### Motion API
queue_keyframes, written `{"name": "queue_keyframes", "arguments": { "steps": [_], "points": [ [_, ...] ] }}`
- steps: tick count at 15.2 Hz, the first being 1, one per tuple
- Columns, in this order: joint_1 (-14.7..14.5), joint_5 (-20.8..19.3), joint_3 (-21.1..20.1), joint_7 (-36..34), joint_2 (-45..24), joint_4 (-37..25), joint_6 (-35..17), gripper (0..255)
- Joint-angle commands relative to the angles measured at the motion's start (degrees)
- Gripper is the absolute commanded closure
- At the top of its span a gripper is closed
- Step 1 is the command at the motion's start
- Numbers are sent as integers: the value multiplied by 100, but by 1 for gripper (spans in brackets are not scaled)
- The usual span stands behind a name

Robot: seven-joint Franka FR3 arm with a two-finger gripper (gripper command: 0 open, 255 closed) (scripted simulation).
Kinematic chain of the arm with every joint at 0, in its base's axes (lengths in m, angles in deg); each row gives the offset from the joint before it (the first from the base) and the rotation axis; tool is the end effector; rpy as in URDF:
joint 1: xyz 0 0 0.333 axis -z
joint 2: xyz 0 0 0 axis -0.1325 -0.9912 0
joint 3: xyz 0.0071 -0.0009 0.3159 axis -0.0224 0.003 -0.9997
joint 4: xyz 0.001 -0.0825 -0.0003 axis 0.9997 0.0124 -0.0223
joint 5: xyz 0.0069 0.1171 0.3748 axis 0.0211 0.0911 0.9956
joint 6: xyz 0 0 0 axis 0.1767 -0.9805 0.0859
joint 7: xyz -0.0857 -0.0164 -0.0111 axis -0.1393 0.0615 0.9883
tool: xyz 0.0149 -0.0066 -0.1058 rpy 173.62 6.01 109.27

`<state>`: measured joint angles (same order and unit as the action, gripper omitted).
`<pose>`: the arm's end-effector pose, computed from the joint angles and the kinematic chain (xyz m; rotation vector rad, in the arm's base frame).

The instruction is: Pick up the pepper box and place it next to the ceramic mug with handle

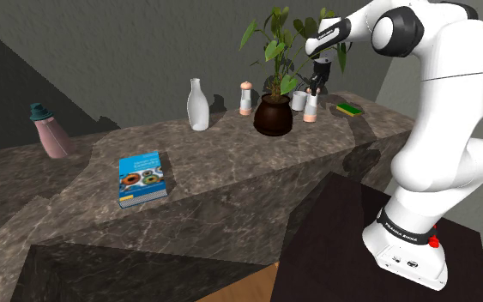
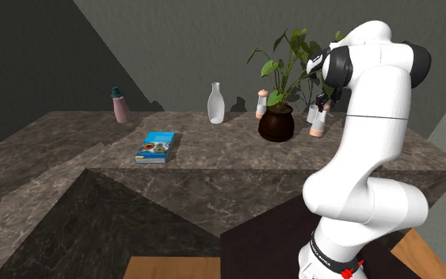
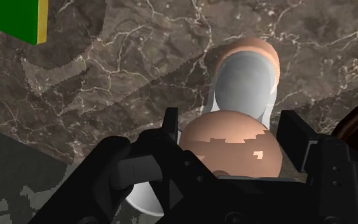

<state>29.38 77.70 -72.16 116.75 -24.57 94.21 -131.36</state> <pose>0.4892 -0.4949 0.4047 2.9590 -0.2088 0.0353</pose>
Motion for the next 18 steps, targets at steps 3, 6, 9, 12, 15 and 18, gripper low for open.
{"name": "queue_keyframes", "arguments": {
  "steps": [3, 6, 9, 12, 15, 18],
  "points": [
    [0, 0, 0, 0, 0, 0, -3, 255],
    [0, 0, 0, 0, 0, 0, -4, 0],
    [0, 0, 0, 0, 0, 1, -4, 0],
    [-46, -30, 4, -15, 241, -212, 451, 0],
    [-57, -36, 4, -18, 295, -280, 575, 0],
    [-57, -36, 4, -18, 295, -282, 575, 0]
  ]
}}
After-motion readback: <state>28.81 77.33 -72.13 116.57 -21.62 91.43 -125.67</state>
